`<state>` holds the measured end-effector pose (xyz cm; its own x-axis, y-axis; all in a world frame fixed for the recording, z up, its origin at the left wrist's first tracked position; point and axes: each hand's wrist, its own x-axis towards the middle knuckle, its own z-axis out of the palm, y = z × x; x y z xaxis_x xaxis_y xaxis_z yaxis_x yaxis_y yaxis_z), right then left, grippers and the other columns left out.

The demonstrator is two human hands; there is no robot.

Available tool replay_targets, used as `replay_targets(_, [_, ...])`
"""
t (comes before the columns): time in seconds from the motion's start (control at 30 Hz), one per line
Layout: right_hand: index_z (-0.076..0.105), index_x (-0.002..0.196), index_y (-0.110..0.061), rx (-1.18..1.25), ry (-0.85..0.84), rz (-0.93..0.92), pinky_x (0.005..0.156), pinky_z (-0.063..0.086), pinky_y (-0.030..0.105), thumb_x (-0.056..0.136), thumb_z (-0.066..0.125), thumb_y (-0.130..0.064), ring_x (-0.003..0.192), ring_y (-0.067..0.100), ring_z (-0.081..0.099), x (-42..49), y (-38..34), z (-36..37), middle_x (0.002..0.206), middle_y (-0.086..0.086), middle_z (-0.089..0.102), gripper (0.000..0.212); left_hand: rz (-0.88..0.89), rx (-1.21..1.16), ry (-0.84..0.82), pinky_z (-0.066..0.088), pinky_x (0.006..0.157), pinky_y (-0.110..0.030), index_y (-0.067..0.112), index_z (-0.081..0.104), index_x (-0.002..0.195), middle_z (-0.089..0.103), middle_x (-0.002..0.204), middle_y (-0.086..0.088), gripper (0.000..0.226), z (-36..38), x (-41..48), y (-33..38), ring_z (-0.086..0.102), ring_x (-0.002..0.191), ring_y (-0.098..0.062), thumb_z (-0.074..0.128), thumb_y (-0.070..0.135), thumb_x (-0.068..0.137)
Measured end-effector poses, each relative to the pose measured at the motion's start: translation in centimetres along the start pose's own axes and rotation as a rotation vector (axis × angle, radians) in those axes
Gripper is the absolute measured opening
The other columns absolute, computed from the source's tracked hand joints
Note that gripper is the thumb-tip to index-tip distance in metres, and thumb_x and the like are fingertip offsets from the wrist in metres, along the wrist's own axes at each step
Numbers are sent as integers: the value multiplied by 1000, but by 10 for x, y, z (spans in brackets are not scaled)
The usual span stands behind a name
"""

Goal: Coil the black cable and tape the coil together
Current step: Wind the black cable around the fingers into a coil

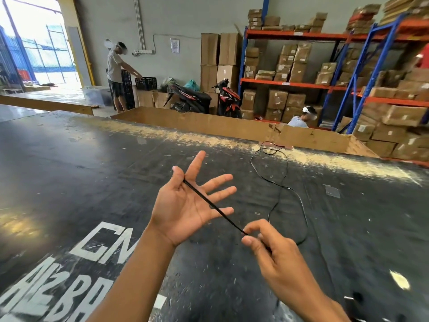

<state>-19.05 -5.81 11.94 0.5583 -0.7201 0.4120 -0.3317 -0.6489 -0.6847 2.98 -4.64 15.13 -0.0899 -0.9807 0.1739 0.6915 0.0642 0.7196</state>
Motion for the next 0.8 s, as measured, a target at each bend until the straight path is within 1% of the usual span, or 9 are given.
replay_targets(0.1, [62,83,-25,-19,101,-39,56,33,15,92,60,-24,59,9,47,3,4,2,66,-4,53,9,-7,4,0,20,108,-76,48,48,140,46,148,-28,58,1,-1,1,42,135,-51,17,68,95])
replay_targets(0.17, [67,80,-23,84,76,52,62,41,20,90,63,-24,67,11,54,7,6,1,71,-4,60,11,-12,2,-14,20,108,-77,47,47,140,46,148,-28,58,1,-2,1,43,135,-51,16,67,95])
replay_targets(0.23, [72,81,-18,281,-13,170,62,45,27,92,61,-23,62,9,55,10,6,-1,64,-4,63,16,-20,-12,-42,21,107,-78,47,45,142,45,149,-28,58,1,-2,2,42,135,-52,16,67,96])
replay_targets(0.3, [73,84,-10,463,-84,243,57,44,23,97,56,-12,56,11,53,11,7,-2,57,-1,62,21,-32,-39,-77,23,105,-79,46,41,144,42,150,-29,58,1,-2,3,39,137,-52,16,67,96])
replay_targets(0.37, [72,87,-6,500,-109,252,56,43,22,98,52,-6,54,12,51,10,8,-2,57,1,63,23,-47,-63,-123,23,104,-80,46,38,146,37,152,-29,58,2,-3,3,35,139,-52,17,66,96])
replay_targets(0.5, [71,88,-18,379,-98,232,60,44,27,97,51,-3,57,11,49,6,16,2,64,4,66,26,-62,-95,-195,15,106,-81,45,30,149,27,156,-31,57,4,-5,4,25,144,-51,18,66,97])
replay_targets(0.63, [66,86,-24,178,-119,187,62,47,30,100,49,-11,56,6,52,4,30,3,68,-3,65,26,-103,-132,-288,6,106,-81,46,23,152,12,159,-31,58,11,-9,7,10,147,-52,16,67,98])
replay_targets(0.73, [58,90,-29,-88,-141,117,63,47,31,100,46,-27,62,7,54,8,53,-3,69,-12,59,17,-165,-149,-371,7,104,-81,46,22,152,6,159,-33,60,18,-14,8,5,147,-54,14,68,97])
replay_targets(0.8, [52,93,-34,-249,-144,73,68,49,31,100,44,-32,72,7,57,15,68,-12,77,-18,57,11,-230,-112,-397,12,105,-78,47,23,151,8,159,-34,61,22,-18,8,6,146,-56,13,69,95])
